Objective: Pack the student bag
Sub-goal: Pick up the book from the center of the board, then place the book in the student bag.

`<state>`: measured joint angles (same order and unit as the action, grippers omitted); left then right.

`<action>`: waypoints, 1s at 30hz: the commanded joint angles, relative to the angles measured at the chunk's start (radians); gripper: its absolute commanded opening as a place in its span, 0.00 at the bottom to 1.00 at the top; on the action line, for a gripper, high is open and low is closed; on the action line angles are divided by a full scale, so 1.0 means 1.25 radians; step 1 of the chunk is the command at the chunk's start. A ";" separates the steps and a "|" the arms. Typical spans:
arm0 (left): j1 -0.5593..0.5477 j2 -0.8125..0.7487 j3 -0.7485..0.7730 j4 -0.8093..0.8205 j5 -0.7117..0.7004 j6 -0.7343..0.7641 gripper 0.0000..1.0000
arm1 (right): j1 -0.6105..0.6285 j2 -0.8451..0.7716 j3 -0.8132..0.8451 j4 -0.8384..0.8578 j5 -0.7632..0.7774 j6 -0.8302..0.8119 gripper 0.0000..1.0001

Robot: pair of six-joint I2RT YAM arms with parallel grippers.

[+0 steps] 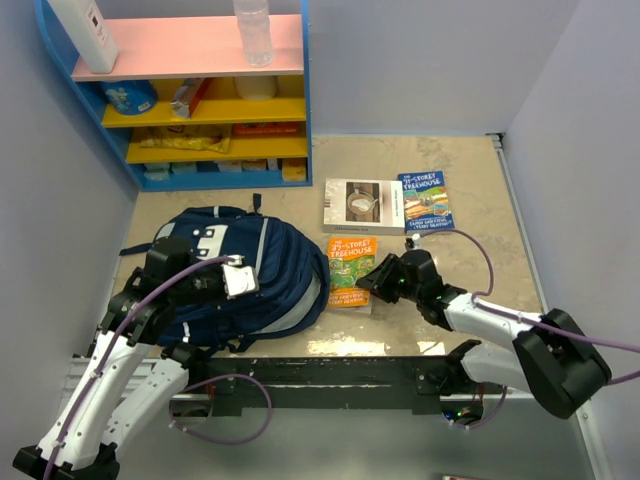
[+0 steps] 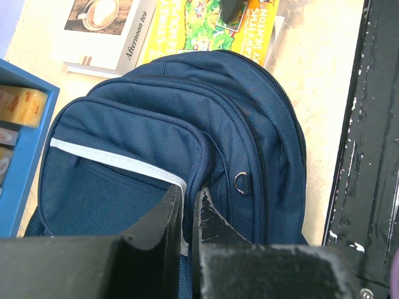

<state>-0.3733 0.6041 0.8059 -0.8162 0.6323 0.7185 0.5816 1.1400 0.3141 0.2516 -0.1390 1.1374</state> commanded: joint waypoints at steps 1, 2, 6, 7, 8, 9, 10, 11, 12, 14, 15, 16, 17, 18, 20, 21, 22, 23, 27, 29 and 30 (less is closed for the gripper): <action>-0.001 -0.010 0.035 0.107 0.055 0.008 0.00 | 0.016 0.044 0.024 0.016 -0.008 -0.007 0.19; 0.000 -0.010 0.035 0.106 0.055 0.008 0.00 | 0.017 0.040 0.028 0.014 -0.008 -0.008 0.06; 0.000 -0.008 0.036 0.106 0.053 0.009 0.00 | 0.018 -0.018 0.069 -0.070 0.018 -0.035 0.00; 0.000 -0.007 0.036 0.106 0.053 0.009 0.00 | 0.017 -0.055 0.079 -0.105 0.028 -0.041 0.00; 0.000 -0.006 0.036 0.109 0.051 0.008 0.00 | 0.018 -0.074 0.102 -0.125 0.031 -0.048 0.00; -0.001 -0.005 0.038 0.113 0.049 0.006 0.00 | 0.018 -0.090 0.119 -0.148 0.036 -0.059 0.00; 0.000 -0.003 0.039 0.117 0.048 0.002 0.00 | 0.017 -0.109 0.135 -0.181 0.038 -0.064 0.00; 0.000 -0.003 0.040 0.123 0.044 -0.002 0.00 | 0.018 -0.136 0.173 -0.196 0.036 -0.070 0.00; 0.000 -0.003 0.041 0.125 0.037 -0.004 0.00 | 0.017 -0.149 0.194 -0.219 0.035 -0.081 0.00; 0.000 -0.001 0.050 0.129 0.029 -0.004 0.00 | 0.018 -0.168 0.255 -0.250 0.021 -0.093 0.00; 0.000 -0.001 0.054 0.129 0.023 -0.005 0.00 | 0.017 -0.172 0.276 -0.259 0.011 -0.100 0.00; 0.000 -0.001 0.055 0.128 0.021 -0.007 0.00 | 0.017 -0.173 0.319 -0.275 0.003 -0.104 0.00; 0.000 -0.002 0.056 0.129 0.018 -0.009 0.00 | 0.018 -0.170 0.339 -0.283 -0.025 -0.107 0.00; 0.000 -0.002 0.057 0.130 0.015 -0.012 0.00 | 0.018 -0.167 0.356 -0.287 -0.040 -0.104 0.00; 0.000 -0.008 0.056 0.147 0.006 -0.027 0.00 | 0.021 -0.163 0.384 -0.269 -0.070 -0.090 0.00; -0.001 -0.013 0.052 0.155 -0.003 -0.032 0.00 | 0.028 -0.163 0.388 -0.259 -0.086 -0.072 0.00; -0.001 -0.022 0.050 0.162 -0.005 -0.036 0.00 | 0.035 -0.162 0.390 -0.238 -0.088 -0.064 0.00; -0.001 -0.025 0.050 0.178 -0.008 -0.049 0.00 | 0.046 -0.159 0.393 -0.225 -0.090 -0.056 0.00; 0.000 -0.034 0.057 0.196 -0.016 -0.072 0.00 | 0.115 -0.118 0.406 -0.205 -0.086 -0.045 0.00; 0.000 -0.037 0.062 0.199 -0.014 -0.081 0.00 | 0.140 -0.092 0.374 -0.165 -0.084 -0.033 0.00; 0.000 -0.039 0.065 0.201 -0.015 -0.085 0.00 | 0.158 -0.085 0.358 -0.152 -0.086 -0.012 0.00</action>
<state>-0.3733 0.5793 0.8101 -0.7471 0.5880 0.6434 0.7139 1.0023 0.7666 -0.0742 -0.2043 1.0580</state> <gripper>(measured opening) 0.095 0.029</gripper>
